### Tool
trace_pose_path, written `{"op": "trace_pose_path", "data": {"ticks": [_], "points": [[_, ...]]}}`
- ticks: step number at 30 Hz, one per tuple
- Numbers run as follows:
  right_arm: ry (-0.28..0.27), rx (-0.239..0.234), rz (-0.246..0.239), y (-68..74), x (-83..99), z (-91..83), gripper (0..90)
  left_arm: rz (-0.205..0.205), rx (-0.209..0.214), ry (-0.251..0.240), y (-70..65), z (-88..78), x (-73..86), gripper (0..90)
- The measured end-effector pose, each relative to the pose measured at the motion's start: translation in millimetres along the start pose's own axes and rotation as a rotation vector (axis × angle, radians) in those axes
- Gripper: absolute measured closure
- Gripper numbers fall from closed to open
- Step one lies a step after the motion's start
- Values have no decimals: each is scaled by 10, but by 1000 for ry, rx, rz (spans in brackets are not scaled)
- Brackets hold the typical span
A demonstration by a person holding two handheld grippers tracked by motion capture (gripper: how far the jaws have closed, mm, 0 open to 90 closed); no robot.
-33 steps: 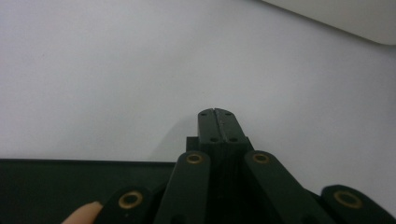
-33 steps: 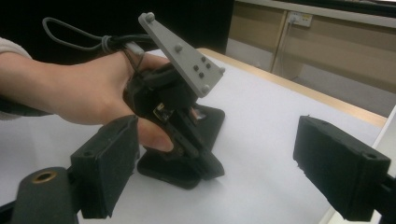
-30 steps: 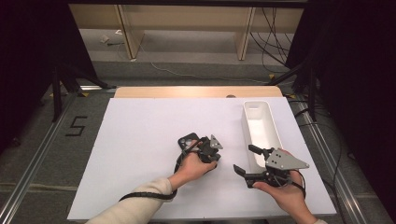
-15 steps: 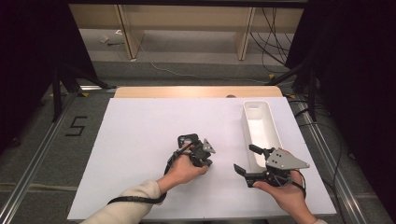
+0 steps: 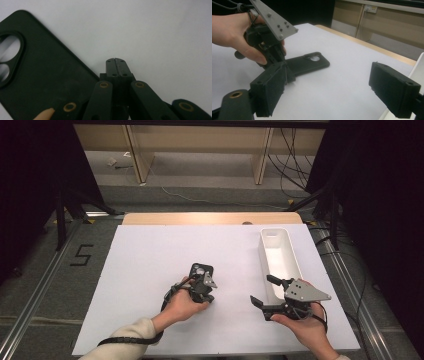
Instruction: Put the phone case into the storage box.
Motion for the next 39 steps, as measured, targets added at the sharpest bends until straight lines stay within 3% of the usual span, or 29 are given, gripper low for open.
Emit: {"op": "trace_pose_path", "data": {"ticks": [14,22,26,31,35,39], "points": [[2,0,0,3,3,7,160,-57,-35,23,311,-214,231,900],[2,-1,-1,4,4,10,160,-58,-38,15,339,-239,269,899],[0,-3,0,4,3,7,160,-41,-17,-3,331,-280,275,881],[-2,-11,0,7,5,6,161,-37,36,-110,325,-434,247,725],[-4,-20,-2,8,1,3,162,-47,73,-190,323,-525,257,484],[-3,-27,-4,2,10,-3,161,-52,67,-227,348,-594,284,223]]}}
Point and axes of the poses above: each handheld gripper's, and its own axes: z roughly forward along the jaws, x roughly out of its underside, y roughly to its left, the point moved 2 cm from there along z, roughly forward along the jaws, and after that the axes turned 14 degrees about -z, right-handed, at the moved point
